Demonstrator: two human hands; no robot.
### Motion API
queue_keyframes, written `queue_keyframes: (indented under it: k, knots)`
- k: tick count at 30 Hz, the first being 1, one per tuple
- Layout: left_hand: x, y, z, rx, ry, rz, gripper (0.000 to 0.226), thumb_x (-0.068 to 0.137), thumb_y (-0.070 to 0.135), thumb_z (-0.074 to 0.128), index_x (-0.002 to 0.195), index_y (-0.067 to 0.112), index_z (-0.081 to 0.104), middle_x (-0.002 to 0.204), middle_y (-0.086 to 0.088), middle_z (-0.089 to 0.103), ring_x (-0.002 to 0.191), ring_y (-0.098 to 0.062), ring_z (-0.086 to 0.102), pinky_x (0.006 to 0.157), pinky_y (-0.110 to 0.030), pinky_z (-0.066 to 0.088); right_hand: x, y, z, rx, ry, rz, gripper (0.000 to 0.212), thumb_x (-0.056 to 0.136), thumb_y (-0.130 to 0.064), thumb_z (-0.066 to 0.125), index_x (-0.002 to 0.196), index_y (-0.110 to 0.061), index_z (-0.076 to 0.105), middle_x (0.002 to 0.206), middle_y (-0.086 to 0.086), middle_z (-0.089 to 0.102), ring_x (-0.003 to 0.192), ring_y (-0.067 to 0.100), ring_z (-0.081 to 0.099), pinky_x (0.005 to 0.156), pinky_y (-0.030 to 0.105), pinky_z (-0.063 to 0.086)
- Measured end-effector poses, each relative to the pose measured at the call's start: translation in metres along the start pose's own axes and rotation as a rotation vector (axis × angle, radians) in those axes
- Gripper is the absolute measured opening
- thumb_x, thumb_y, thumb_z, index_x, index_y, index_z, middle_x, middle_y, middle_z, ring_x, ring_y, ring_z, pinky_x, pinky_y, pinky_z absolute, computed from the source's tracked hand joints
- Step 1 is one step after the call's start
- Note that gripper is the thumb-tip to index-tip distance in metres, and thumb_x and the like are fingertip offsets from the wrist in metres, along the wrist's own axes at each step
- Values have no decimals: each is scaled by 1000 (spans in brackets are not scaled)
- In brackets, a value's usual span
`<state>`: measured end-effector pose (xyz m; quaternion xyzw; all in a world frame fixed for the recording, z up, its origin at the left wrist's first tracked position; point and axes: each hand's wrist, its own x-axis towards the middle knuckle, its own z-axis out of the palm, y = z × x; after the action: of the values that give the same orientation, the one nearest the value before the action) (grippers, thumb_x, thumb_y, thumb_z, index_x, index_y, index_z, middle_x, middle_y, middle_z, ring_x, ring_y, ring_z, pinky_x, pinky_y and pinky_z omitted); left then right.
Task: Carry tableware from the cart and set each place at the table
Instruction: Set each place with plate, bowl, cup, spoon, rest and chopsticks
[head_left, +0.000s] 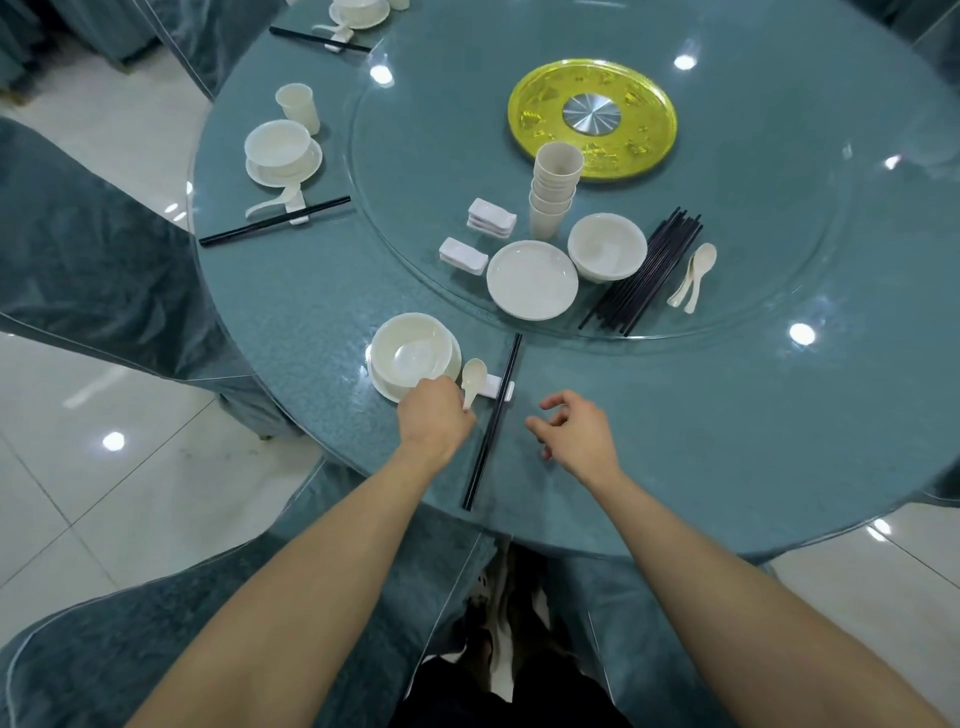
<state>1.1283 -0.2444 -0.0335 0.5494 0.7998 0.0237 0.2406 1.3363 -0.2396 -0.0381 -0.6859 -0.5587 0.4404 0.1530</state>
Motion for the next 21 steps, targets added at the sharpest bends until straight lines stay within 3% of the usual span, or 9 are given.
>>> queue_keyframes:
  k: [6, 9, 13, 21]
  knots:
    - [4, -3, 5, 12, 12, 8, 18, 84, 22, 72, 66, 19, 67, 62, 0, 64, 62, -23, 65, 58, -31, 55, -3, 6, -1, 16, 15, 20, 20, 96, -31, 77, 107, -19, 65, 79, 5, 75, 53, 13, 71, 47, 20, 51]
    - [4, -2, 6, 6, 19, 19, 20, 86, 24, 72, 67, 20, 67, 62, 0, 63, 61, -23, 63, 55, -30, 49, -4, 7, -1, 3, 16, 19, 19, 97, -31, 76, 107, -20, 65, 77, 2, 75, 52, 13, 71, 51, 23, 54]
    - [2, -3, 4, 8, 11, 23, 21, 87, 26, 72, 67, 20, 68, 61, 0, 64, 61, -23, 64, 59, -33, 58, -5, 7, -1, 12, 20, 17, 19, 97, -31, 75, 108, -18, 65, 77, 3, 75, 51, 13, 71, 50, 22, 53]
    - [2, -5, 1, -27, 5, 31, 21, 88, 34, 74, 70, 21, 72, 62, 5, 67, 62, -18, 65, 60, -32, 57, -3, 1, -2, 10, 36, -4, 17, 97, -32, 73, 105, -19, 65, 71, 2, 74, 51, 15, 71, 67, 40, 62]
